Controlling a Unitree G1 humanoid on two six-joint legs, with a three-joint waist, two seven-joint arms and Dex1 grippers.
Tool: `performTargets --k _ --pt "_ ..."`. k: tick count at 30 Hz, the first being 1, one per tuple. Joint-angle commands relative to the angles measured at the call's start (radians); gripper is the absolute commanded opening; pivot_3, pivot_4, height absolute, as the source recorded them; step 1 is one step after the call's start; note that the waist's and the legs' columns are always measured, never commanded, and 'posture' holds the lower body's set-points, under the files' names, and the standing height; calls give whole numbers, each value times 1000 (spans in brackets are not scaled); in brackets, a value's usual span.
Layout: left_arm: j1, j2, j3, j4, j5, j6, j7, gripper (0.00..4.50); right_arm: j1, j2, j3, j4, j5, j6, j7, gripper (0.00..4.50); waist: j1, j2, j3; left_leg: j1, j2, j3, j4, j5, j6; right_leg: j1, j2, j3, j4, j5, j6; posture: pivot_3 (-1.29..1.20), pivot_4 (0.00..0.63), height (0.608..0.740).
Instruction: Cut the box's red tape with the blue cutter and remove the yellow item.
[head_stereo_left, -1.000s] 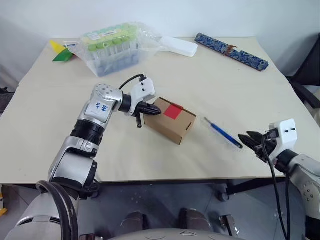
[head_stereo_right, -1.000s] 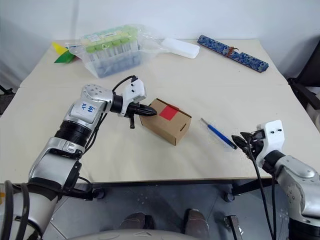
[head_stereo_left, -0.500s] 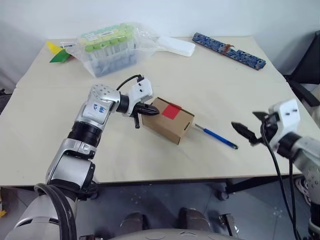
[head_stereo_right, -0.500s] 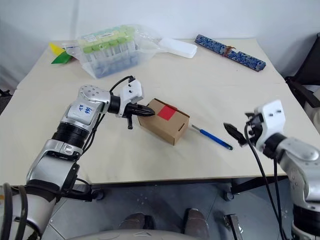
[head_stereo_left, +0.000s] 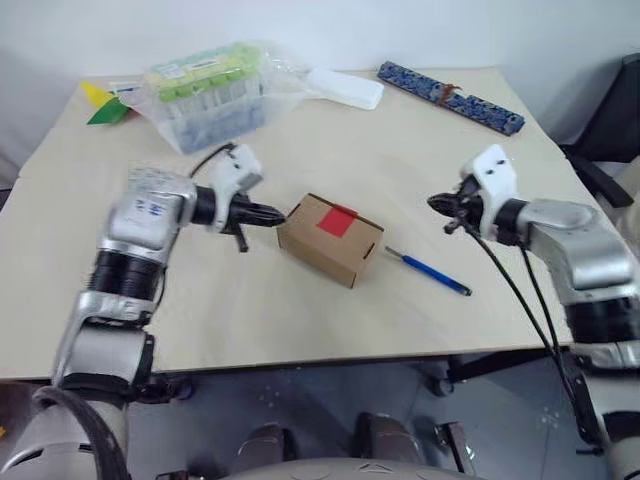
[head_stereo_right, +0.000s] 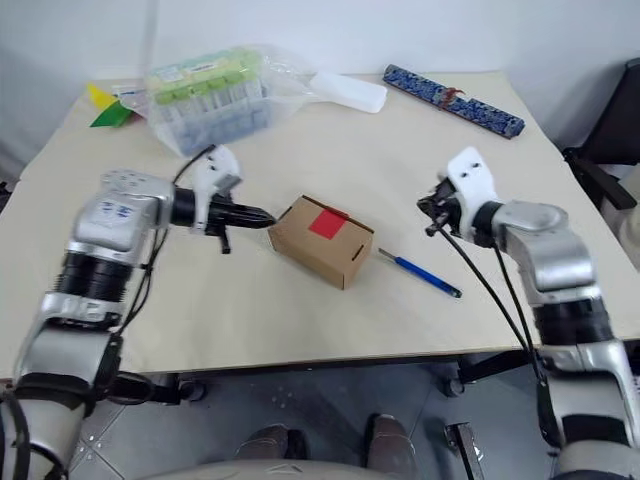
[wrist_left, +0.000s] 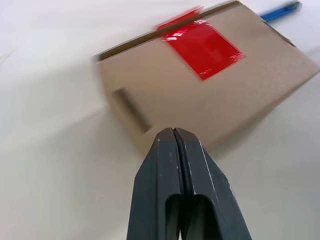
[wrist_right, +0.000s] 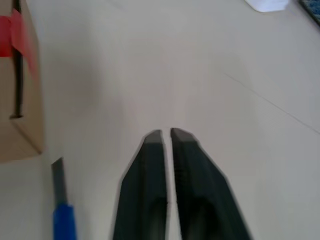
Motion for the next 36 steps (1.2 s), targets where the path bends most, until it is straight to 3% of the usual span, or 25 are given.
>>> performTargets --k 1,5,12,19,29,36 --pt "71 57 29 -138 -54 100 -16 0 -73 42 54 160 -84 -125 35 21 -2 0 0 0 0 0 -1 0 0 0 0 0 0 0 0 0 150 740" --pt "237 100 -1 -298 -91 167 -19 0 -170 126 100 347 -143 -216 68 21 -5 2 1 0 0 -1 -2 0 0 0 0 0 0 0 0 0 150 740" --pt "294 -15 -2 -367 -143 225 102 0 -237 201 116 431 -180 -267 161 21 4 2 2 -3 0 -3 2 0 -1 2 0 0 0 0 1 0 150 740" --pt "247 -139 26 -259 -124 130 261 0 -123 141 133 101 -163 -104 309 21 1 2 2 -3 -1 -6 1 0 -1 1 2 0 0 0 1 0 150 740" --pt "214 -125 25 -189 -122 74 282 0 31 78 130 -357 -76 179 345 21 3 2 2 -2 -1 -5 1 0 -1 1 2 1 0 0 1 0 150 740" --pt "196 -111 -6 -146 -106 41 258 0 81 97 155 -522 -29 316 296 21 6 2 2 -2 -1 -5 2 0 -1 1 1 1 0 0 1 0 150 740"
